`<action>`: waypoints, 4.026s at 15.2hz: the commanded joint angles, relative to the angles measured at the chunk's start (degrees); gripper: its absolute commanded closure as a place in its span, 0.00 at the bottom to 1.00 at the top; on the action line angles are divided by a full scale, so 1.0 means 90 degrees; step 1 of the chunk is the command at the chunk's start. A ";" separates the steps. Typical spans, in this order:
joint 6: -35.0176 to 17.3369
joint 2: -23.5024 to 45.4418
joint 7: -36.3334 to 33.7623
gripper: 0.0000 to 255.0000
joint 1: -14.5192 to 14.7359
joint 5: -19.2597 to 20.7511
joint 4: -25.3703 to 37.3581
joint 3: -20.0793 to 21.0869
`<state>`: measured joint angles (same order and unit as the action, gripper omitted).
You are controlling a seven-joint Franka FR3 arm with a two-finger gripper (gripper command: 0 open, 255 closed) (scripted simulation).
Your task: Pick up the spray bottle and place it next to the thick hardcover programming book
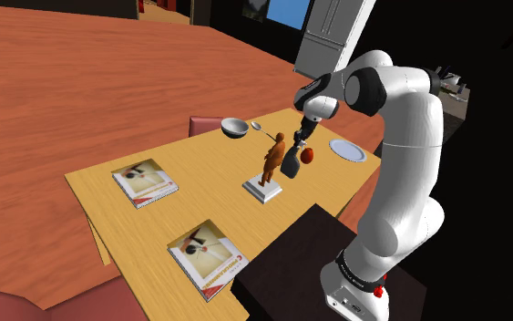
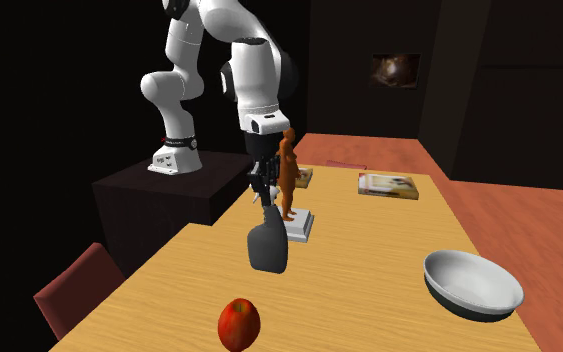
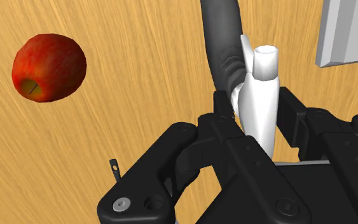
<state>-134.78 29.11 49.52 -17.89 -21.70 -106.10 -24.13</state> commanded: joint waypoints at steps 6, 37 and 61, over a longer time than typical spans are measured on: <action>0.0000 0.0000 -0.0001 1.00 0.0001 0.0000 0.0000 0.0000; 0.1934 -0.1207 -0.0649 1.00 0.0271 0.0854 0.0870 -0.0436; 0.3889 -0.1410 -0.0917 1.00 0.0179 0.1064 0.2667 -0.0542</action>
<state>-100.61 16.17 41.32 -16.15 -12.03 -83.14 -29.00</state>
